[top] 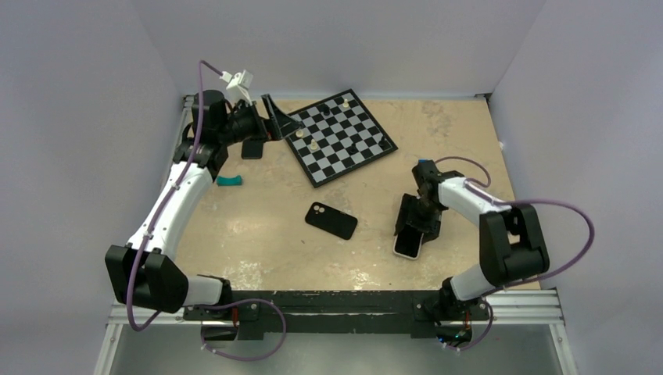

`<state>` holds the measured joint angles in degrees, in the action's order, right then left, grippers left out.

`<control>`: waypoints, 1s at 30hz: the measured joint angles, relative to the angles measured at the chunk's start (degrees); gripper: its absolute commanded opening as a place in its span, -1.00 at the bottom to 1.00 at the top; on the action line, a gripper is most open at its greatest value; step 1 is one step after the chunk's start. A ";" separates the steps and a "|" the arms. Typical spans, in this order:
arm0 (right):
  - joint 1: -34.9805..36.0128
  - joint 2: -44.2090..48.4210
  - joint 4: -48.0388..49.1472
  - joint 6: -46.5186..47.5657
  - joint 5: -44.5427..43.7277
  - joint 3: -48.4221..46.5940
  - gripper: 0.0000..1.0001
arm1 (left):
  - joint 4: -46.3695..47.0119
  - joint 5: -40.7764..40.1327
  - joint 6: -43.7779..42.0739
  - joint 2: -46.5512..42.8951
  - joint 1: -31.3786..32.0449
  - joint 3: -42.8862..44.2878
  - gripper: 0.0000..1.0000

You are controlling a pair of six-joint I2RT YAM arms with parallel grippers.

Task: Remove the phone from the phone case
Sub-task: Pick up the phone at the center of the board, then adjust the phone.

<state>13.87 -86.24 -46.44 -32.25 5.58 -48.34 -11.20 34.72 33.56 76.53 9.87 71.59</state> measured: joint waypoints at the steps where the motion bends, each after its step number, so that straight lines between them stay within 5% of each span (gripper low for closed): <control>1: 0.00 2.93 1.16 -0.07 0.72 0.39 -1.00 | 2.32 0.00 0.72 -0.90 -0.02 -2.10 1.00; 7: 0.00 19.63 11.74 -5.07 8.02 2.97 -1.00 | 24.30 4.28 9.01 -2.16 0.15 -12.26 0.87; 13: 0.39 26.56 31.58 -27.19 15.72 13.79 -1.00 | 44.48 8.33 12.83 -1.46 5.46 -17.20 0.81; 18: 1.64 31.54 40.22 -45.83 14.62 15.65 -1.00 | 44.89 5.73 2.51 -5.07 14.82 -20.20 0.81; 24: 5.73 32.04 47.58 -59.65 11.06 10.25 -1.00 | 39.58 -1.33 -11.39 -11.32 27.17 -22.47 0.51; 30: 14.86 28.06 52.04 -66.45 7.10 5.51 -1.00 | 38.05 -8.94 -17.49 -11.80 28.89 -24.20 0.24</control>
<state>28.73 -58.17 5.61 -98.70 12.69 -42.83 26.85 25.78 16.08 64.73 38.76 47.40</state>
